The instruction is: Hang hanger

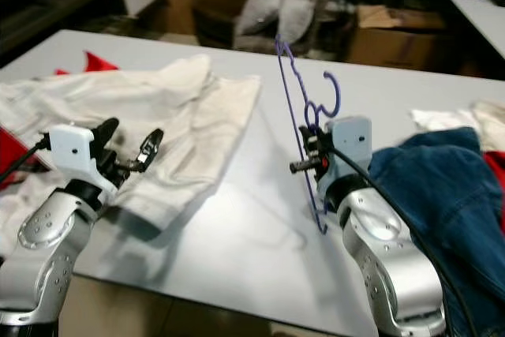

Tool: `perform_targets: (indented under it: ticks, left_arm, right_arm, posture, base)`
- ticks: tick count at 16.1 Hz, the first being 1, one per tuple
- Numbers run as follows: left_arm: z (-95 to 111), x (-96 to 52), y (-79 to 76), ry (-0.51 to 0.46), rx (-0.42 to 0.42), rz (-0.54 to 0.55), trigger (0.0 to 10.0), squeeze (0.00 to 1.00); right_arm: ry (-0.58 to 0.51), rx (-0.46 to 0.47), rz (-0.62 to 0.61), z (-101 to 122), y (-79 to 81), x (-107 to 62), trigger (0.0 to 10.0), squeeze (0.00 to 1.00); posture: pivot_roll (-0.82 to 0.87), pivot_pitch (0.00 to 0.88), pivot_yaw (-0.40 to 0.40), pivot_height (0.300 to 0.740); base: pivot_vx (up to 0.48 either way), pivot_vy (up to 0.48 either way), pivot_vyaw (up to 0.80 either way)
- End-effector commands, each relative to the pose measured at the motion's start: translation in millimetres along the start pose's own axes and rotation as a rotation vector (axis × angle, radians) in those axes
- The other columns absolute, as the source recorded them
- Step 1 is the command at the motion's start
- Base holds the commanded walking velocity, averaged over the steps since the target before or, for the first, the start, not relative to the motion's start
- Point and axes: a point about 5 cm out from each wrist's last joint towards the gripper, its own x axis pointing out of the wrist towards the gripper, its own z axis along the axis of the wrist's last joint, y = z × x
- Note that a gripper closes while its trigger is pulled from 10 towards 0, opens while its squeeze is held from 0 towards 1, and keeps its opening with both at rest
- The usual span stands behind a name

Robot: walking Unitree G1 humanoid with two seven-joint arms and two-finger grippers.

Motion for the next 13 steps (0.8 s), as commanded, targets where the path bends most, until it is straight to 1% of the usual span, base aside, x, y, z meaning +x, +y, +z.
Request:
perform_targets:
  ticks: [1,2,3,5,6,7,8,9,10,12,13]
  left_arm:
    - [3.2,1.1,-9.3,-0.006,0.023,-0.017,10.0,0.31]
    - [0.6,-1.1,-14.2,0.002,0.052,-0.039,10.0,0.3]
    - [0.0,-1.2,-15.6,0.004,0.061,-0.045,10.0,0.3]
    - [-2.9,1.5,-22.7,0.006,0.05,-0.052,10.0,0.3]
    - [-3.9,3.0,-29.1,0.011,0.052,-0.083,10.0,0.3]
    - [-4.0,3.4,-30.4,0.01,0.052,-0.088,10.0,0.3]
    - [-9.2,4.8,-31.5,0.043,-0.001,-0.079,10.0,0.3]
    - [-7.7,6.1,-31.0,0.043,-0.005,-0.069,10.0,0.3]
    - [-6.0,7.0,-30.7,0.038,-0.005,-0.065,10.0,0.3]
    - [-6.4,7.9,-28.7,0.033,0.016,-0.055,10.0,0.3]
    - [-7.5,9.0,-26.9,0.037,0.047,-0.039,10.0,0.3]
  right_arm:
    - [-0.007,-0.026,-0.013,2.8,-2.3,-2.6,10.0,0.0]
    - [-0.009,0.011,-0.023,2.8,0.2,-4.4,10.0,0.0]
    - [-0.016,0.021,-0.029,4.2,0.5,-4.9,10.0,0.0]
    - [-0.023,0.008,-0.041,8.3,-0.6,-9.5,10.0,0.0]
    - [-0.036,0.034,-0.04,10.8,-0.4,-14.4,10.0,0.0]
    - [-0.038,0.04,-0.04,11.2,-0.7,-15.3,10.0,0.0]
    - [-0.057,0.06,-0.034,13.1,-0.8,-15.7,10.0,0.0]
    - [-0.088,0.081,-0.017,19.3,1.9,-14.2,10.0,0.0]
    - [-0.106,0.092,-0.004,22.8,3.7,-12.5,10.0,0.0]
    - [-0.1,0.097,0.018,22.0,6.6,-8.5,10.0,0.0]
    - [-0.093,0.095,0.025,20.9,6.5,-6.8,10.0,0.0]
  posture:
    - [-0.17,0.0,0.038,0.74]
    - [-0.18,0.0,0.036,0.74]
    - [-0.19,0.0,0.039,0.74]
    - [-0.21,0.0,0.056,0.74]
    - [-0.22,0.0,0.058,0.74]
    - [-0.22,0.0,0.058,0.74]
    - [-0.23,0.0,0.052,0.74]
    - [-0.22,0.0,0.039,0.74]
    - [-0.22,0.0,0.03,0.74]
    - [-0.21,0.0,0.025,0.74]
    - [-0.21,0.0,0.027,0.74]
  base:
    - [0.0,-0.401,-0.8]
    - [0.0,-0.416,-0.8]
    - [0.0,-0.416,-0.8]
    - [0.0,-0.416,-0.8]
    - [0.0,-0.416,-0.8]
    - [0.0,-0.416,-0.8]
    - [0.0,0.0,-0.8]
    - [0.0,0.48,-0.8]
    - [0.0,0.48,-0.8]
    - [0.0,0.48,-0.8]
    - [0.0,0.0,-0.8]
